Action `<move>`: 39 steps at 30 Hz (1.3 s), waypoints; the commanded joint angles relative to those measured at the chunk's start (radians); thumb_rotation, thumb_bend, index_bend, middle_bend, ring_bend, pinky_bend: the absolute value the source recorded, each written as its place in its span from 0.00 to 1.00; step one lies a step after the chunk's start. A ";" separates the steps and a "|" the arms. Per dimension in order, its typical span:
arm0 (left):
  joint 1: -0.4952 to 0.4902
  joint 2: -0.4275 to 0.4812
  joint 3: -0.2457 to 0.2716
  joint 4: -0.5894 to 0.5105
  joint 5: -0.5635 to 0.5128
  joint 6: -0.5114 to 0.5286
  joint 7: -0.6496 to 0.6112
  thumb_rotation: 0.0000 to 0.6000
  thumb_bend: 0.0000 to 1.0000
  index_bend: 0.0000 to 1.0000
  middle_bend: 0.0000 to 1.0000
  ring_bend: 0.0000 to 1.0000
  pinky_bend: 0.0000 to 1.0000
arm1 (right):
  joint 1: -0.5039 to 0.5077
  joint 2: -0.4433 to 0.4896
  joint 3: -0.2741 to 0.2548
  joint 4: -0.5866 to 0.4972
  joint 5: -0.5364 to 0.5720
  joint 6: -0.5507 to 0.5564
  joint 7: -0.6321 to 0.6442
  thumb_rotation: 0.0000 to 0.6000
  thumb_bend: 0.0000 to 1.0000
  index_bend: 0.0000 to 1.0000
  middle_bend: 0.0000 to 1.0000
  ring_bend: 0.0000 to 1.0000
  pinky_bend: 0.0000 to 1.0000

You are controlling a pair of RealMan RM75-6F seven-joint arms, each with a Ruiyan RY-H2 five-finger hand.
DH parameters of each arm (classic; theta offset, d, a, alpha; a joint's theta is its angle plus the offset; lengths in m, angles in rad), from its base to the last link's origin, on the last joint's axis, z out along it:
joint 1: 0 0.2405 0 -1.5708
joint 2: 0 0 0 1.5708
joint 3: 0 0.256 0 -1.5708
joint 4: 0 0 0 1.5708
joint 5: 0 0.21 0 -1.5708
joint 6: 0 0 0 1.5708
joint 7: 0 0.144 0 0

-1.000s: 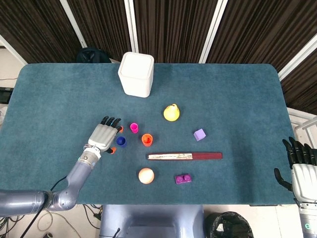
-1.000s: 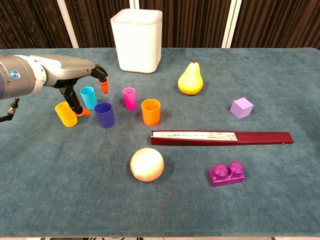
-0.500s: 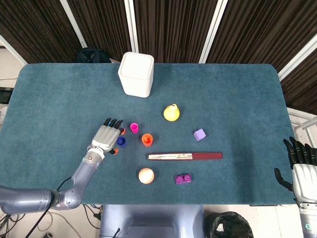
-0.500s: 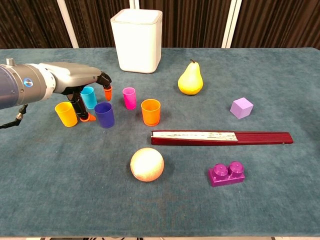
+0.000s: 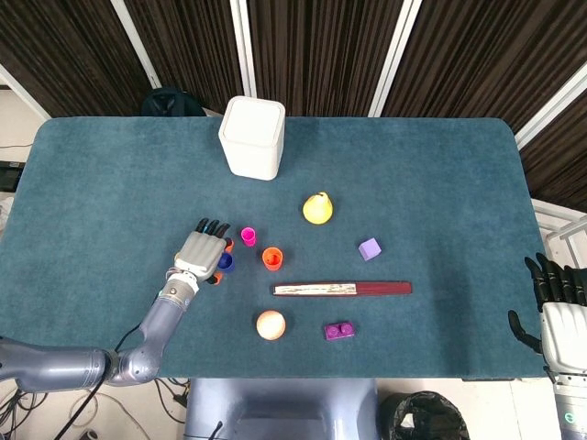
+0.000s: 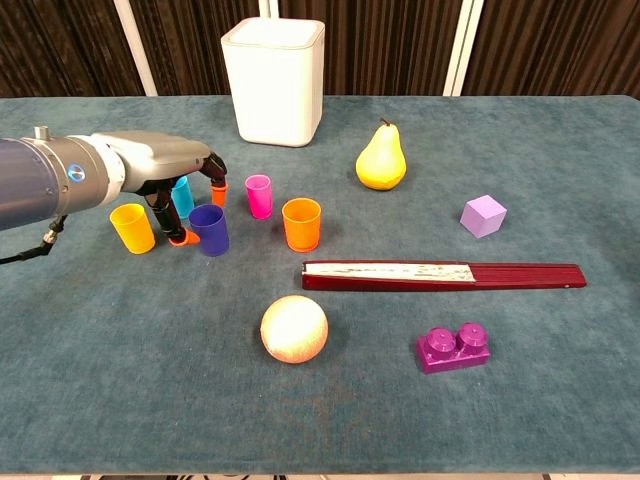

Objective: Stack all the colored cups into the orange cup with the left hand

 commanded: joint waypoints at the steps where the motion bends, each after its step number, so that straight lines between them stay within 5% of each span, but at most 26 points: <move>1: -0.003 -0.004 0.002 0.006 -0.002 0.000 0.002 1.00 0.25 0.40 0.09 0.00 0.00 | 0.000 0.000 0.000 0.000 0.000 0.001 -0.001 1.00 0.43 0.04 0.00 0.06 0.00; 19: -0.013 0.005 -0.008 -0.013 -0.002 0.017 0.000 1.00 0.34 0.47 0.09 0.00 0.00 | -0.002 -0.003 0.004 -0.001 0.005 0.004 -0.004 1.00 0.43 0.04 0.00 0.06 0.00; 29: -0.029 0.052 -0.066 -0.134 0.094 0.081 -0.019 1.00 0.34 0.47 0.09 0.00 0.00 | -0.004 -0.002 0.007 -0.002 0.013 0.004 -0.001 1.00 0.43 0.04 0.00 0.06 0.00; 39: -0.068 0.040 -0.129 -0.200 0.072 0.131 0.003 1.00 0.34 0.47 0.09 0.00 0.00 | -0.008 0.005 0.018 0.005 0.039 0.002 0.023 1.00 0.43 0.04 0.00 0.06 0.00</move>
